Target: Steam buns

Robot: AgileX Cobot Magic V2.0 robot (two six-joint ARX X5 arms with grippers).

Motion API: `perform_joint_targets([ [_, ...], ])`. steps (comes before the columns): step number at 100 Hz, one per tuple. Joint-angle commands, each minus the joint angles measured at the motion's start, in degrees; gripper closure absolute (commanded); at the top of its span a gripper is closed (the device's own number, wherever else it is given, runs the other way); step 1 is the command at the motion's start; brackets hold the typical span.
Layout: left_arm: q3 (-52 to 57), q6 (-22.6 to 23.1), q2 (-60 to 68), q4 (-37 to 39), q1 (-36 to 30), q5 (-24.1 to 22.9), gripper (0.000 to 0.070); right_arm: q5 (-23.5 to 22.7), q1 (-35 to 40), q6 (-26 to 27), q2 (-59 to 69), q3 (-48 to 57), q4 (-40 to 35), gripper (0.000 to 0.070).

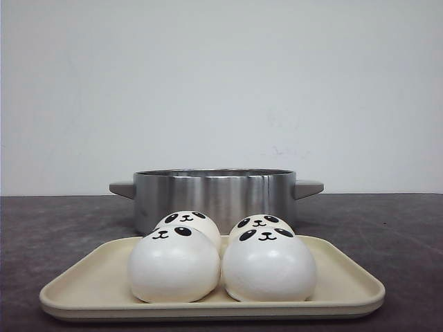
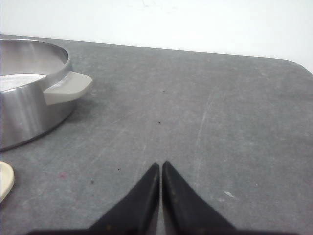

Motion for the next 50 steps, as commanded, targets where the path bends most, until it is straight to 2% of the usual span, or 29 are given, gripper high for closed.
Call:
perform_joint_targets([
  [1, -1.05, 0.31, -0.07, -0.33, 0.04, -0.24, 0.07, 0.0, -0.07, -0.26, -0.04, -0.17, 0.59, 0.0691],
  [18, -1.05, 0.31, -0.07, -0.33, 0.04, -0.24, 0.07, 0.0, -0.07, -0.2, -0.04, -0.17, 0.81, 0.0691],
  [33, -1.05, -0.42, -0.07, -0.24, 0.04, -0.02, 0.07, -1.22, -0.02, 2.4, -0.04, -0.17, 4.15, 0.0691],
  [43, -1.03, -4.81, -0.07, -0.26, 0.04, 0.22, 0.07, -1.92, -0.02, 2.8, -0.04, -0.17, 8.15, 0.0691],
  [50, -0.72, -10.64, -0.07, -0.96, 0.04, 0.61, 0.07, -1.95, -0.02, 4.02, -0.04, -0.15, 11.69, 0.0692],
])
